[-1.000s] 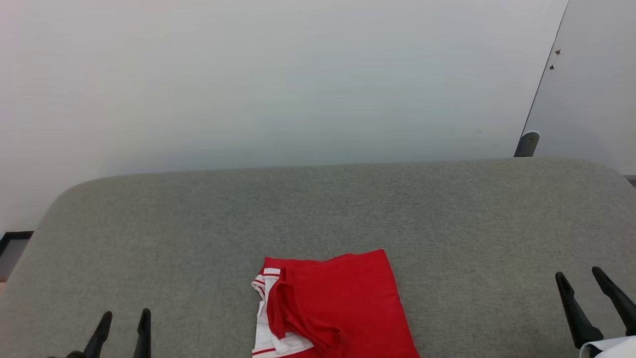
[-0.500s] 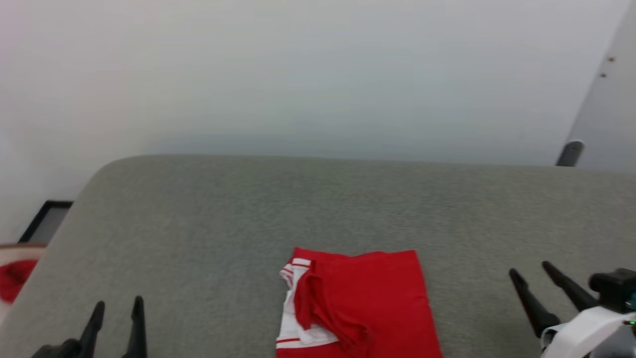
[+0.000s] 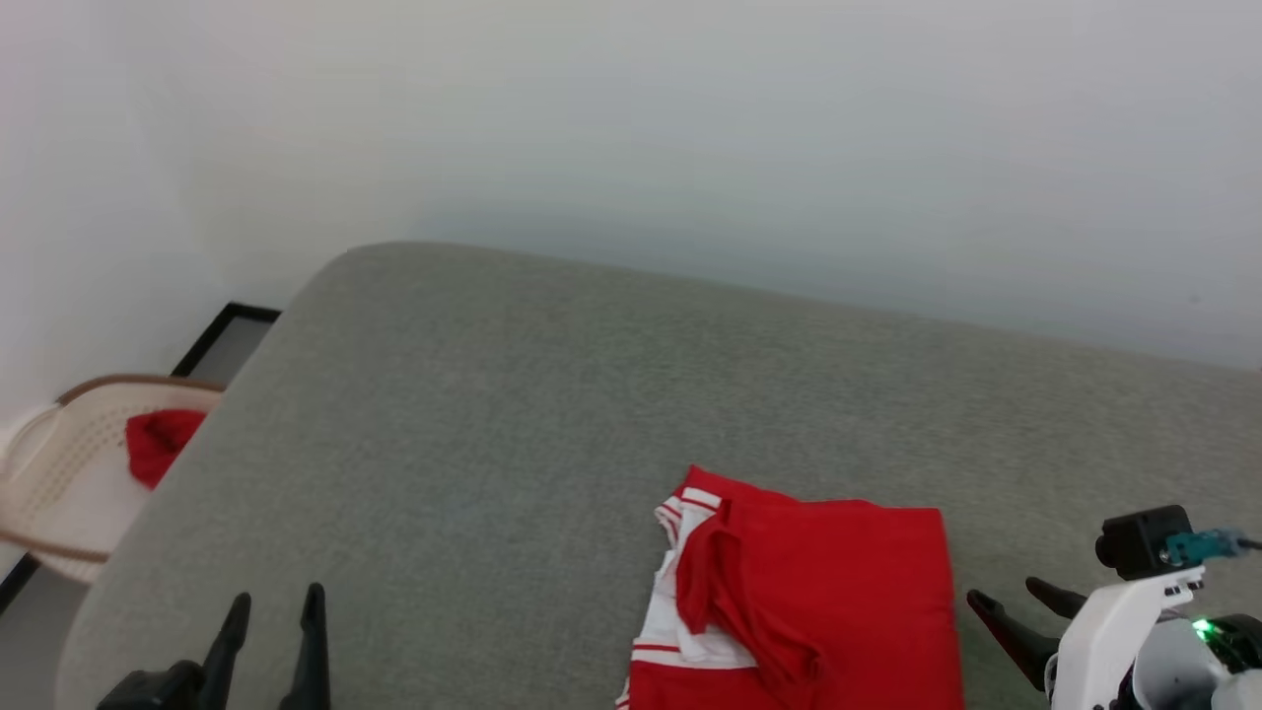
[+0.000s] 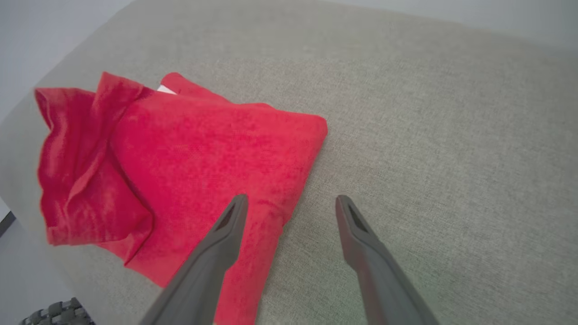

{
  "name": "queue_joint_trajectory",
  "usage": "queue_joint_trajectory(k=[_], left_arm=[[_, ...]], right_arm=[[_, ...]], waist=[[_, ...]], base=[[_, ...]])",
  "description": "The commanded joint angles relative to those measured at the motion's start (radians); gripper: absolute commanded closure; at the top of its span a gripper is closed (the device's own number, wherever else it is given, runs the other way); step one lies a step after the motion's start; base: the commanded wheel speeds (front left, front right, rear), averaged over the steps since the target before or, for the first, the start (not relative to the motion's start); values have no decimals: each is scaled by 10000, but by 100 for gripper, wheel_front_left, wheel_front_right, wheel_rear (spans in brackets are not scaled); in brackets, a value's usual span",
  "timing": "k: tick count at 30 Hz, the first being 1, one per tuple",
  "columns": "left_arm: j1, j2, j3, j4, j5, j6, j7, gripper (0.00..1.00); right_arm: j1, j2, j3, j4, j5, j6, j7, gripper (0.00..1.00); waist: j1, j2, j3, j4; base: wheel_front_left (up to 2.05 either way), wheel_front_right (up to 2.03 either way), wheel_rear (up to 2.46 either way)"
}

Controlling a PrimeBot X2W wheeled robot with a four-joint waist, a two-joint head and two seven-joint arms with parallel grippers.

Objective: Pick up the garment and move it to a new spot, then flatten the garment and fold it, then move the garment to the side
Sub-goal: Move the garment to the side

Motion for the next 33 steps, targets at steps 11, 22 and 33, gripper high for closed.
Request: queue_joint_trajectory(k=[11,22,33], left_arm=[[-745,-435,-377,269,-116,-100,-5,0],[-1257,-753,-534,510,-98,-163,-3,0],[-1196,-876,-344,553,-62,-173,-3,0]], right_arm=[[-873,195,-532,265,-462,-8,2492,0],[-1270,830,-748,970,-761,-8,3768,0],[-1597,706,-553,1130,-788,-11,3924,100]], waist=[[0,-1,1296,860],[0,-1,1962,1162],[0,-1,1821,1090]], base=[[0,0,0],[0,0,0],[0,0,0]])
